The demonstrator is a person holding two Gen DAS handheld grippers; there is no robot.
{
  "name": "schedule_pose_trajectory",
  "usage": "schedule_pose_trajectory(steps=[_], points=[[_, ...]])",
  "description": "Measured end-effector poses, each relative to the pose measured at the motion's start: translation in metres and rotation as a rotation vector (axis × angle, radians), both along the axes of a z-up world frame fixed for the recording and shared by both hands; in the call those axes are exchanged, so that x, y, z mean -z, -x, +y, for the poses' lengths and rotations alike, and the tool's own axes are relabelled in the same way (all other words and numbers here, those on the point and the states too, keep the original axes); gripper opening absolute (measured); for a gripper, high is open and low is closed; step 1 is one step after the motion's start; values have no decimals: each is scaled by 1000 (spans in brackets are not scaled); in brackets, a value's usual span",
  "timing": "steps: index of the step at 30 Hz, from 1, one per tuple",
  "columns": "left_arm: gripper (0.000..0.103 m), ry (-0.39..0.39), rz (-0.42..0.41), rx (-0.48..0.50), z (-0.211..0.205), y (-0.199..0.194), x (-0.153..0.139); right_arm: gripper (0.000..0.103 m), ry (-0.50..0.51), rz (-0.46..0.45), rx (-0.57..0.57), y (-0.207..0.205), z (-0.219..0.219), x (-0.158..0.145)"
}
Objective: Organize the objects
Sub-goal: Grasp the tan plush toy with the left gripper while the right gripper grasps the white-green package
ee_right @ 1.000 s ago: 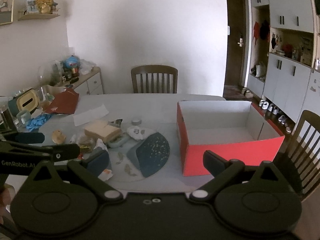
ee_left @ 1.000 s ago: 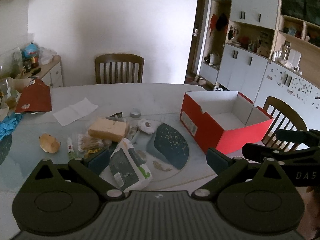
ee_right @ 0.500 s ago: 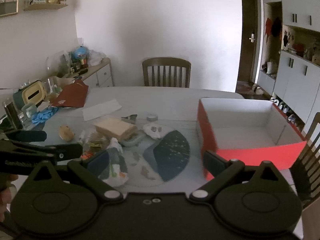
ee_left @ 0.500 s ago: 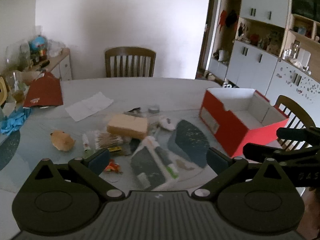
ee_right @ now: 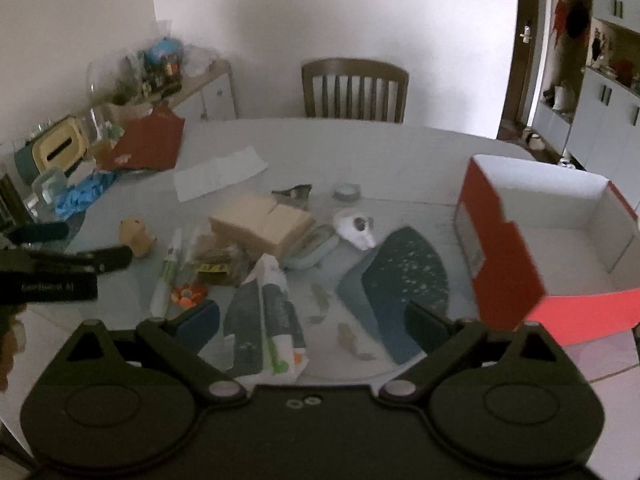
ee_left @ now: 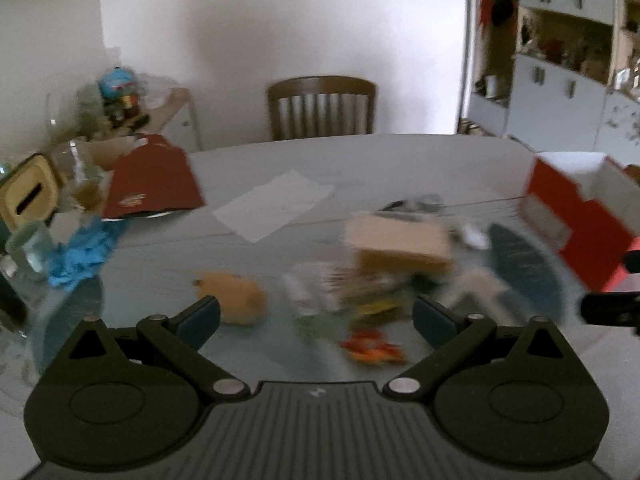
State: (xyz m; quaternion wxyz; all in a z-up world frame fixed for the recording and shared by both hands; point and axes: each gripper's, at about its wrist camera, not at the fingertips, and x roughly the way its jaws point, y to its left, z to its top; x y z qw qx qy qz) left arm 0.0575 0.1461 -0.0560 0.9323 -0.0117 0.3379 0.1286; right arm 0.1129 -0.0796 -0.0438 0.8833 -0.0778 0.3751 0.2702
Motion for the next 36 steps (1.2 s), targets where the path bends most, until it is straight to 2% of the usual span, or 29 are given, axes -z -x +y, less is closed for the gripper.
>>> schedule_pose_trajectory(steps=[2, 5, 8, 15, 23, 25, 29, 34, 36], points=[[102, -14, 16, -25, 20, -7, 8, 99, 17, 11, -7, -4, 10, 5], [102, 10, 31, -55, 47, -19, 15, 97, 40, 26, -13, -10, 23, 11], [102, -25, 34, -79, 65, -35, 20, 96, 58, 41, -15, -16, 33, 18], [102, -57, 108, -33, 83, -66, 49, 93, 112, 72, -35, -27, 54, 32], [101, 10, 132, 17, 101, -76, 73, 88, 143, 101, -58, -37, 69, 44], [92, -3, 144, 18, 102, -78, 77, 85, 148, 110, -62, -39, 71, 47], [80, 26, 150, 29, 105, -80, 80, 80, 164, 122, -69, -41, 76, 53], [76, 27, 142, 32, 103, -79, 80, 68, 172, 141, -60, -43, 78, 57], [75, 33, 138, 30, 104, -78, 80, 54, 173, 154, -58, -44, 78, 59]])
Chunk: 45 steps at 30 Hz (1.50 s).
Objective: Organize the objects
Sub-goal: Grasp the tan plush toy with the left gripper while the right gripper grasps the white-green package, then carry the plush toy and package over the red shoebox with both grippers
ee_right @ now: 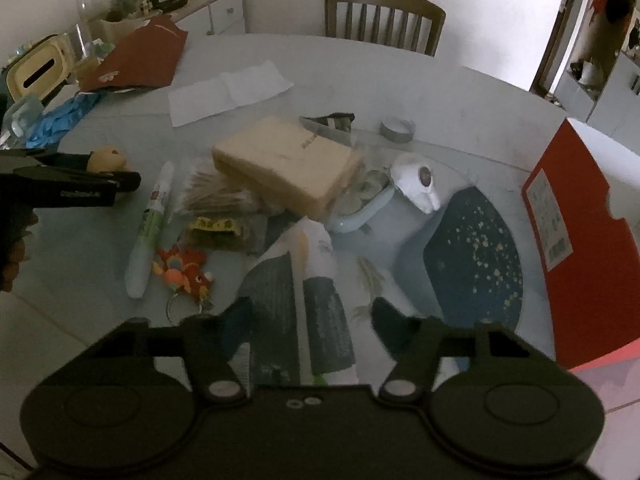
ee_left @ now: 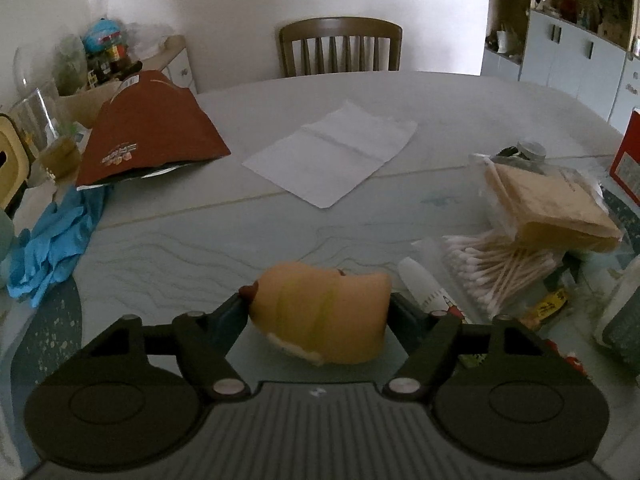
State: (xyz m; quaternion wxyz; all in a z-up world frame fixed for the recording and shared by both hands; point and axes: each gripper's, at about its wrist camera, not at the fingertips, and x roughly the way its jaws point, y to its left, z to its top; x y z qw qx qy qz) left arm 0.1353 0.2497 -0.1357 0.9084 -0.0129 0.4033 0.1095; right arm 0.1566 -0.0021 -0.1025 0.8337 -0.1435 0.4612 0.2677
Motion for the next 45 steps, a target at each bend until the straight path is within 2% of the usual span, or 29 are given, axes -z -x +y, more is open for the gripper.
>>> schedule_pose_trajectory(steps=[3, 5, 6, 9, 11, 19, 26, 35, 45], points=[[73, -6, -2, 4, -1, 1, 0, 37, -7, 18, -2, 0, 0, 1], [72, -14, -2, 3, -1, 2, -1, 31, -9, 17, -5, 1, 0, 1], [72, -15, -4, 2, 0, 3, -1, 23, -12, 17, -5, 1, -1, 0], [71, -18, -7, -5, 0, 9, -4, 13, -20, 11, -4, 3, -2, -3], [70, -14, -12, -4, 0, 14, -7, 11, -14, -3, -2, 5, -3, -5], [70, -6, -51, 31, -11, 35, -37, 10, -74, -18, 27, 13, -21, -23], [70, 11, -93, 95, -45, 44, -73, 10, -136, -33, 64, 14, -50, -49], [70, 30, -122, 199, -126, 33, -108, 10, -182, -92, 64, -1, -107, -87], [70, 43, -159, 334, -242, -7, -133, 10, -211, -121, 65, -38, -181, -112]])
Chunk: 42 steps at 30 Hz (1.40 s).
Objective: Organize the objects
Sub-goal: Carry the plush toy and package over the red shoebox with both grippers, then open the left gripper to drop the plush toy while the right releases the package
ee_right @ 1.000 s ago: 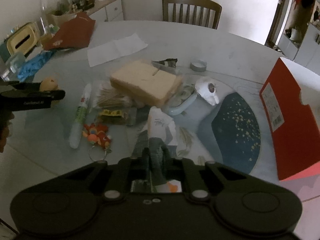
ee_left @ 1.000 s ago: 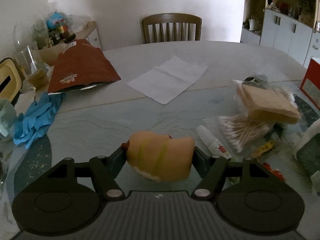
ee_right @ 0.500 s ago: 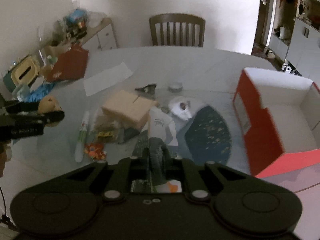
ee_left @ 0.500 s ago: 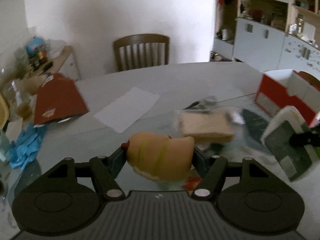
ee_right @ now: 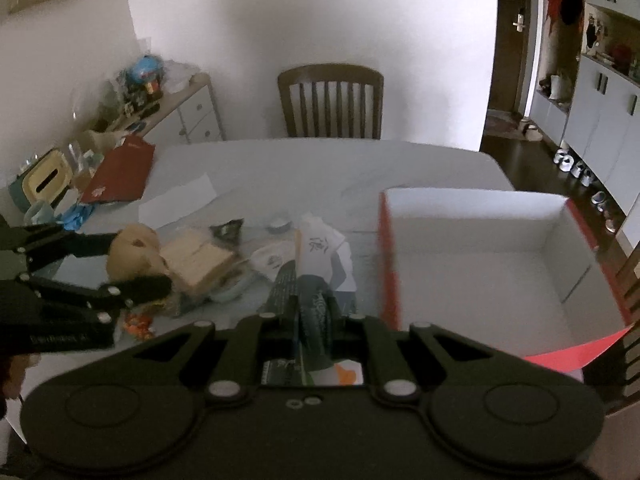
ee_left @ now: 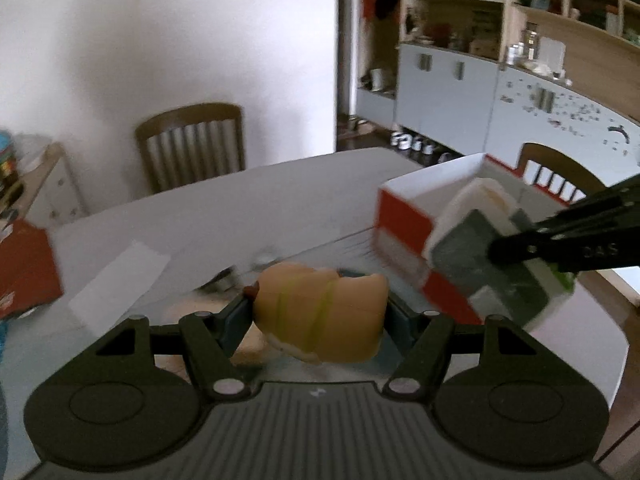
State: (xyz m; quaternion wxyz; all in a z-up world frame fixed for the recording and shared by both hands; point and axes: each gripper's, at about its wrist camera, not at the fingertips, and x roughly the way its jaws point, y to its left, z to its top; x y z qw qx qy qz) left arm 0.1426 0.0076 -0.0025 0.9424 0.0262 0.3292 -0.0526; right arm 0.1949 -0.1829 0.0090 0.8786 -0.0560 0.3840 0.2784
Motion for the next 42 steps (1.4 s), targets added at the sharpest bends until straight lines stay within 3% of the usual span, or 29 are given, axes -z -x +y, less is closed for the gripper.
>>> schedule_pose_trajectory(steps=[17, 26, 42], points=[[70, -60, -7, 173, -144, -92, -5, 10, -17, -45, 103, -86, -105, -4], [70, -104, 93, 246, -191, -151, 28, 10, 43, -26, 142, -123, -131, 28], [70, -240, 345, 297, -246, -229, 99, 10, 140, 118, 176, -167, -148, 99]])
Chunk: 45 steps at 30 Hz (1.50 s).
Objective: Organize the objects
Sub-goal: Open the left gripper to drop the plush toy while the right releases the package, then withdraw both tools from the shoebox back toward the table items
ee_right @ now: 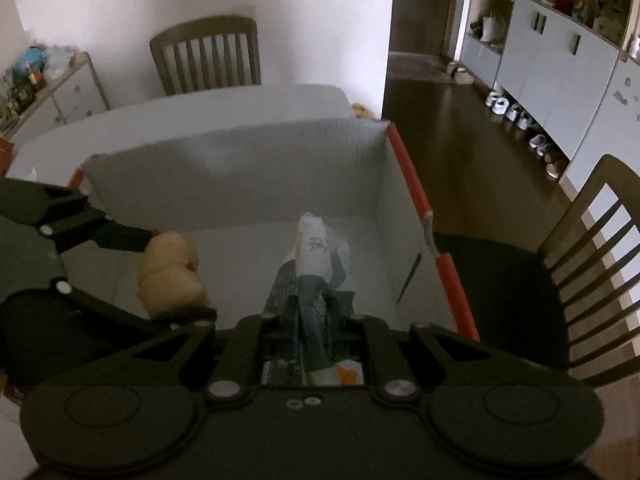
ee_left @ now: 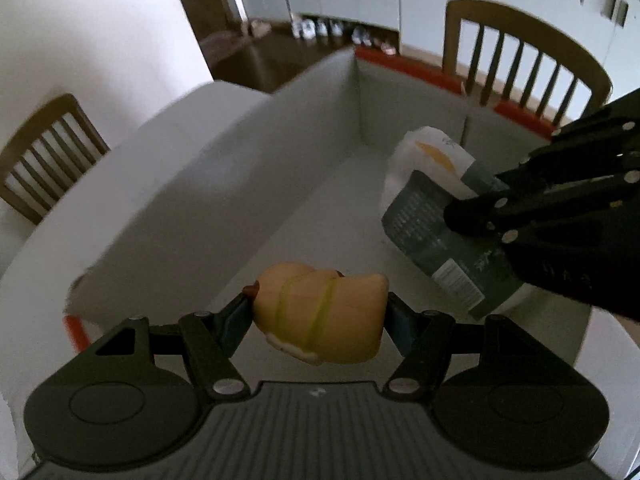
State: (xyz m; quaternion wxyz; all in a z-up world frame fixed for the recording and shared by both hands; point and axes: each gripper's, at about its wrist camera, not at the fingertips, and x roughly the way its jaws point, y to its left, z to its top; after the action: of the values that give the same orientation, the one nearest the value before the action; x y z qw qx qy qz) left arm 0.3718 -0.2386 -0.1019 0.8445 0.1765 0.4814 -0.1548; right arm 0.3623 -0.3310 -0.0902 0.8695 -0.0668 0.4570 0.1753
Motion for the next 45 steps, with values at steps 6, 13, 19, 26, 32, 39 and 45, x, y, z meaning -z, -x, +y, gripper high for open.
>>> schedule_pose_trajectory(steps=[6, 13, 19, 26, 32, 39, 45], points=[[70, -66, 63, 28, -11, -13, 17, 12, 12, 36, 2, -1, -1, 12], [72, -98, 131, 64, -13, -18, 27, 17, 15, 61, 10, -3, -5, 21], [75, -131, 127, 79, -13, -12, 31, 23, 20, 64, 22, -4, -9, 21], [84, -129, 84, 73, -4, -2, 24, 41, 10, 48, 12, 1, -12, 12], [89, -86, 69, 68, 10, 10, 11, 47, 6, 10, 6, 11, -15, -4], [90, -25, 29, 46, 18, 18, -8, 57, -27, -27, -3, 25, -22, -29], [90, 42, -32, 25, 43, 36, -43, 58, -47, -68, -8, 42, -24, -50]])
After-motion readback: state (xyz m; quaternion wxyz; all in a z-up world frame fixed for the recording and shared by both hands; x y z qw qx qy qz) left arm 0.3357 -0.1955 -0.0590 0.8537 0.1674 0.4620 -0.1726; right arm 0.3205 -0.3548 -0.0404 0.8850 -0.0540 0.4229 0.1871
